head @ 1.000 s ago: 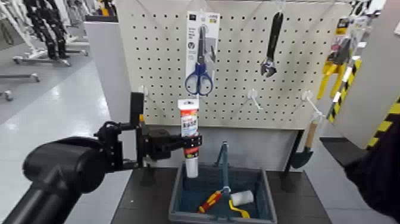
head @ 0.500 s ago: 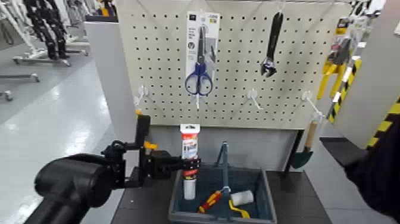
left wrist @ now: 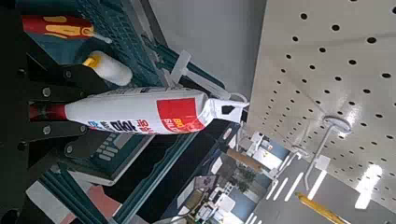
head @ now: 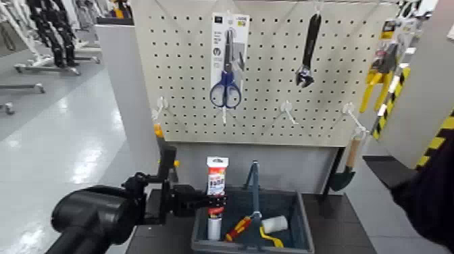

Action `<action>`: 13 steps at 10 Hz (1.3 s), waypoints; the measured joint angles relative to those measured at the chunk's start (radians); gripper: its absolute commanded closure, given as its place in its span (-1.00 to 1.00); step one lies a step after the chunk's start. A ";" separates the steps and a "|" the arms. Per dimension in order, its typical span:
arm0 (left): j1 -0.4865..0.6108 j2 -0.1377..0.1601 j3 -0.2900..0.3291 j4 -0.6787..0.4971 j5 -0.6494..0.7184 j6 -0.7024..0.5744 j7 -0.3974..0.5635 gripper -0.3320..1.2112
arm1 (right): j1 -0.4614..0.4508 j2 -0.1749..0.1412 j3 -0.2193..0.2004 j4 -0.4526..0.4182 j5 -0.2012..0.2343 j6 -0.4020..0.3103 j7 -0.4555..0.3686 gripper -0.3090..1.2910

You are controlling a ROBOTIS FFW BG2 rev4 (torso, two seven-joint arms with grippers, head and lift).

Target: Put the red glue tube into the crate.

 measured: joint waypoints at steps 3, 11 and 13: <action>-0.021 -0.012 -0.012 0.082 -0.025 -0.033 -0.015 0.93 | 0.000 0.000 0.000 -0.001 0.002 -0.001 0.000 -0.58; -0.044 -0.020 -0.017 0.141 -0.059 -0.070 -0.009 -0.72 | 0.000 0.000 0.002 -0.002 0.004 -0.003 0.000 -0.58; -0.046 -0.020 -0.017 0.137 -0.059 -0.076 -0.009 -0.72 | 0.000 0.000 0.002 -0.002 0.005 -0.004 0.000 -0.58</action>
